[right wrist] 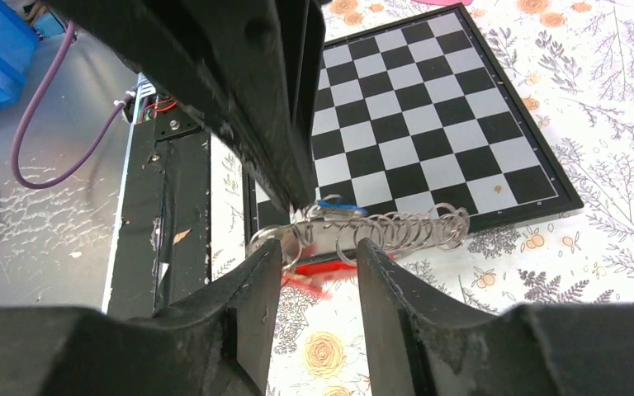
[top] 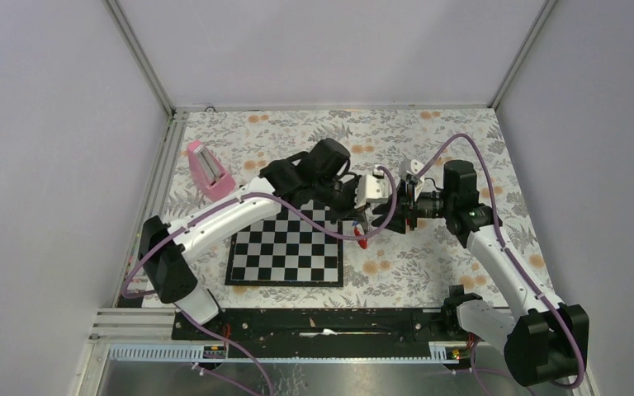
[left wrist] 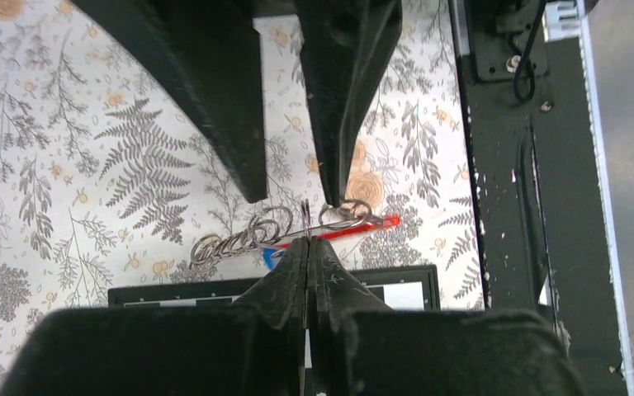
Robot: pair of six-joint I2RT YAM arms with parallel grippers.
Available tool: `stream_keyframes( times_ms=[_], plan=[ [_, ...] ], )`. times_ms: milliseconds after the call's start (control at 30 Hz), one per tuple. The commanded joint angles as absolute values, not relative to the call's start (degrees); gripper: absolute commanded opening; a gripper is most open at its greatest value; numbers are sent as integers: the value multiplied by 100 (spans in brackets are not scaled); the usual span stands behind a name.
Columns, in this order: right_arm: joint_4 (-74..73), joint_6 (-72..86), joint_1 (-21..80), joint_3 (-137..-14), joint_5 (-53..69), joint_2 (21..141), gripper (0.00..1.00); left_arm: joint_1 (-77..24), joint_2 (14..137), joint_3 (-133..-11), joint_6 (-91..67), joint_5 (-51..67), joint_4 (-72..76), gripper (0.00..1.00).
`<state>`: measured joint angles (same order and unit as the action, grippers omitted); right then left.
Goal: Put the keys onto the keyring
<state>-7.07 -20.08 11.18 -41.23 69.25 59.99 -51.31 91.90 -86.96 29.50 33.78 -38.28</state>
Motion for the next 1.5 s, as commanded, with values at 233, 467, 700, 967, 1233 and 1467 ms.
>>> stream_keyframes(
  times_ms=[233, 467, 700, 967, 1233, 1467],
  plan=[
    [-351, -1969, 1249, -4195, 7268, 5946, 45, -5404, 9406, -9209, 3251, 2783, -4245, 0],
    [-192, -1960, 1406, -4014, 7171, 6034, 45, -5397, 9477, -9331, 3170, 2908, -4245, 0],
    [-134, -1950, 1493, -3992, 7085, 6096, 33, -5402, 9489, -9362, 3104, 3101, -4241, 0],
    [-59, -1822, 1494, -4024, 7093, 6067, 0, -5382, 9481, -9301, 3103, 3145, -4216, 0],
    [-57, -1560, 1487, -4425, 7275, 6108, 0, -4580, 9032, -8488, 2585, 4591, -3092, 23],
    [1413, -377, 1472, -4303, 7517, 6217, 0, -4371, 8638, -7626, 2152, 5214, -1858, 35]
  ],
)
